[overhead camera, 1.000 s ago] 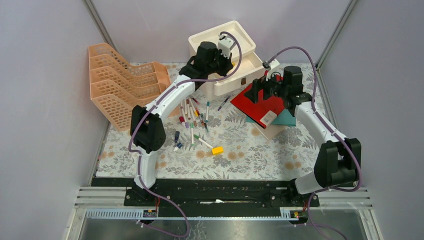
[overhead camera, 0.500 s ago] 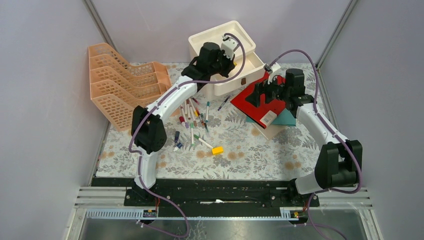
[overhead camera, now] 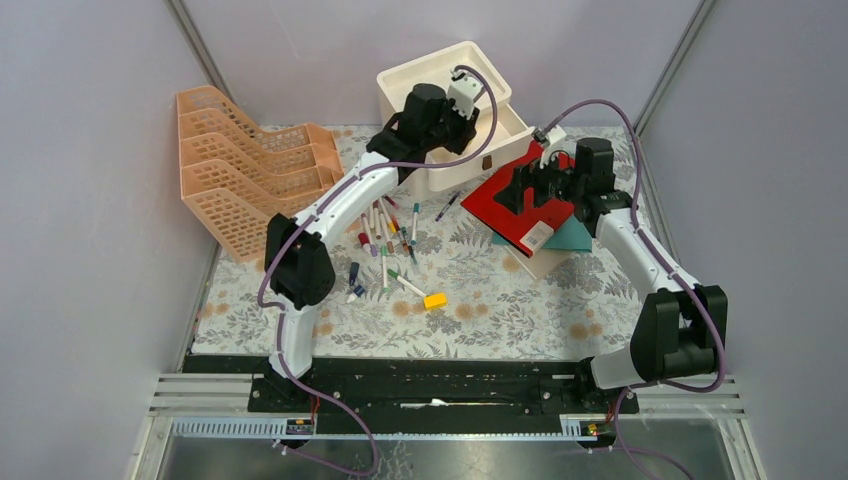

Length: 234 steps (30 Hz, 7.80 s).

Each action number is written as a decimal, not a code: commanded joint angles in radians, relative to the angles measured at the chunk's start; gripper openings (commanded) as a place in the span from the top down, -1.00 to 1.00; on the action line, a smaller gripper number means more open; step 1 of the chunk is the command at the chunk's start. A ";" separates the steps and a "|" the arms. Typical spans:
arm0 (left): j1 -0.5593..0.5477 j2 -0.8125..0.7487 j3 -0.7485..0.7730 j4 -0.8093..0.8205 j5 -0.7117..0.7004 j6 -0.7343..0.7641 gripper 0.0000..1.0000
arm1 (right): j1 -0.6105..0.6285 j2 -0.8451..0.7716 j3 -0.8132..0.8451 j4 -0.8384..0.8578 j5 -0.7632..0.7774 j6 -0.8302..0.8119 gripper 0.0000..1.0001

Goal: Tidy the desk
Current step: Place the stationery in the drawer, then pick up the stationery from the center of the board, then place the stationery in the drawer, then pick up the stationery from the center of the board.

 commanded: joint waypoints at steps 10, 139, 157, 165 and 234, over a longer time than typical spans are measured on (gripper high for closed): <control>-0.008 -0.115 0.011 0.030 -0.022 -0.083 0.04 | -0.034 -0.075 -0.017 -0.012 -0.079 0.004 -0.99; 0.158 -1.099 -1.383 0.788 0.159 -0.938 1.00 | -0.174 -0.243 -0.109 -0.523 -0.574 -0.265 -0.99; 0.089 -0.316 -0.343 0.282 0.124 -0.260 1.00 | -0.174 -0.249 -0.119 -0.481 -0.527 -0.188 -0.99; 0.026 -0.119 -0.085 0.080 -0.075 -0.055 0.65 | -0.174 -0.229 -0.102 -0.482 -0.522 -0.182 -1.00; 0.051 -0.432 -0.997 -0.519 -0.342 -0.610 -0.20 | -0.164 -0.183 -0.157 -0.475 -0.483 -0.208 -0.99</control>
